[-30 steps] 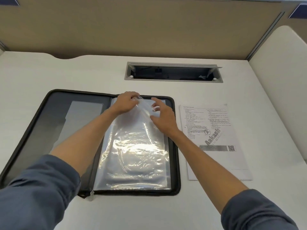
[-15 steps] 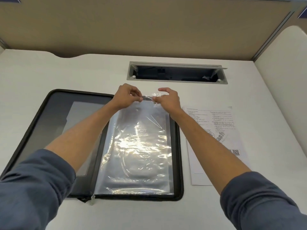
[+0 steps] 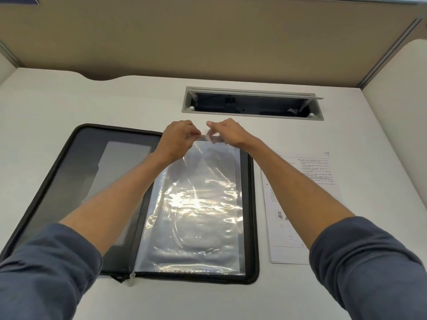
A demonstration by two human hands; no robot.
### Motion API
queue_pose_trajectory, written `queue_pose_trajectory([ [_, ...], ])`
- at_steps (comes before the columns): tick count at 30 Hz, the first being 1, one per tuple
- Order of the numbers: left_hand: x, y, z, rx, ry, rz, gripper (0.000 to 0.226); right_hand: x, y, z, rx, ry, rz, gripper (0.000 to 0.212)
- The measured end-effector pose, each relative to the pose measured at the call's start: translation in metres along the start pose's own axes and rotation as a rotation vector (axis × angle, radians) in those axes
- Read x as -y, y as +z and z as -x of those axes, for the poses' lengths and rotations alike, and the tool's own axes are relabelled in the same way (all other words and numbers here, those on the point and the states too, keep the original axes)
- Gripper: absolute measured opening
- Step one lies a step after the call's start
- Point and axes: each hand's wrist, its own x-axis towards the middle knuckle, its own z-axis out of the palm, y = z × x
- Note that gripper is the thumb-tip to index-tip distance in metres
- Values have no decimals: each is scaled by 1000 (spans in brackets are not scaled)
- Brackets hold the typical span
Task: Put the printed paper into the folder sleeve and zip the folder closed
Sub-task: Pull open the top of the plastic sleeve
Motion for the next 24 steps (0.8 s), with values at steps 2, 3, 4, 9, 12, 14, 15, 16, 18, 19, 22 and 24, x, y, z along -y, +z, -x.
queue_pose_trajectory([
  [2,0,-2,1,-5,-21,20,14,1,-2,0,47,54,62,62],
  [3,1,-4,2,12,-32,36,14,0,-3,0,54,74,86,66],
  [4,2,-5,3,39,-41,58,13,-2,-4,0,52,90,97,68],
  [9,3,-17,2,137,-93,192,5,-10,-9,0,-1,118,104,79],
  [12,1,-21,-1,127,-81,196,5,-16,-6,1,-47,118,111,73],
  [14,-1,-20,-3,148,-85,188,6,-19,-5,3,-42,116,75,72],
  [15,-1,-19,-4,166,-94,180,6,-21,-5,3,-40,109,50,71],
  [16,-2,-16,-4,182,-106,175,7,-22,-6,4,-40,103,22,70],
  [18,-3,-10,-4,196,-136,171,9,-25,-7,6,-57,103,-45,63],
  [19,-4,-7,-4,198,-148,164,10,-27,-8,8,-76,103,-78,58],
  [22,-6,3,-2,199,-180,150,14,-32,-10,16,-157,85,-161,47],
  [24,-6,10,0,198,-201,145,17,-36,-12,23,-202,82,-189,43],
])
